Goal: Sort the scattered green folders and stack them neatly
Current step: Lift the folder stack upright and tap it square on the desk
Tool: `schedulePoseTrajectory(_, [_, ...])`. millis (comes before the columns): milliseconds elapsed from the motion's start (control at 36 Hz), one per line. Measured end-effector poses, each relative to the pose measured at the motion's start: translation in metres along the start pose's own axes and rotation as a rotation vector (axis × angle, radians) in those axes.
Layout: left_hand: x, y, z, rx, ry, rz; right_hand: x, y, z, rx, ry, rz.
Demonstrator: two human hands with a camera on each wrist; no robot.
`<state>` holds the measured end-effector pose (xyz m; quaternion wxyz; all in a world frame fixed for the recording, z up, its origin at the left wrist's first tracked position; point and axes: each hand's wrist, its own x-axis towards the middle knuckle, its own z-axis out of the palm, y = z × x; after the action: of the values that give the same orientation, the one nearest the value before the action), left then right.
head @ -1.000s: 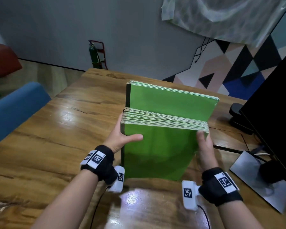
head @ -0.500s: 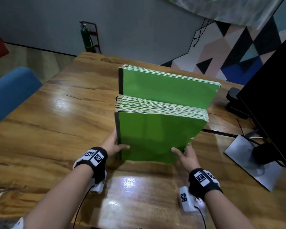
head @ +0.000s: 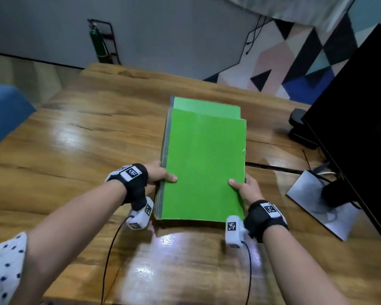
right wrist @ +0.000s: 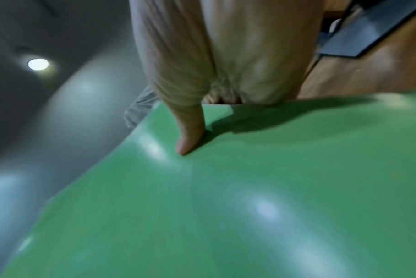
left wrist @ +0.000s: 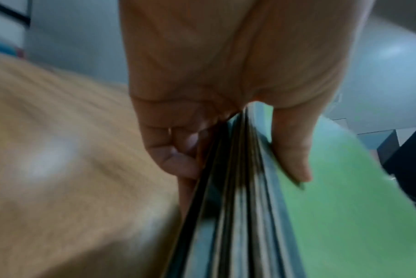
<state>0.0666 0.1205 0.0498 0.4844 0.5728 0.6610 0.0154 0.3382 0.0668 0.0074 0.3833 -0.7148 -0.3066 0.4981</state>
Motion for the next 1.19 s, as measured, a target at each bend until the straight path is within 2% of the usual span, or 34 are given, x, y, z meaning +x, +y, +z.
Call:
schedulePoseTrajectory(139, [0.018, 0.002, 0.028, 0.034, -0.075, -0.093, 0.014, 0.012, -0.009, -0.105, 0.010, 0.141])
schedulePoseTrajectory(306, [0.040, 0.005, 0.048, 0.150, -0.080, -0.113, 0.030, 0.022, -0.016, -0.226, 0.081, 0.199])
schedulePoseTrajectory(444, [0.048, 0.013, 0.049, 0.138, -0.056, -0.126, 0.043, 0.024, -0.014, -0.248, 0.116, 0.213])
schedulePoseTrajectory(750, [0.058, 0.017, 0.045, 0.128, 0.023, -0.106, 0.057, 0.016, -0.009, -0.439, 0.153, 0.204])
schedulePoseTrajectory(889, [0.057, 0.012, 0.046, 0.091, 0.047, -0.060, 0.048, 0.011, -0.005, -0.608, 0.119, 0.159])
schedulePoseTrajectory(1000, [0.050, 0.012, 0.050, 0.068, 0.053, -0.049, 0.038, 0.003, -0.011, -0.810, 0.153, 0.080])
schedulePoseTrajectory(1194, [0.026, 0.009, 0.039, -0.038, 0.075, -0.011, 0.015, -0.004, -0.014, -0.934, 0.177, 0.046])
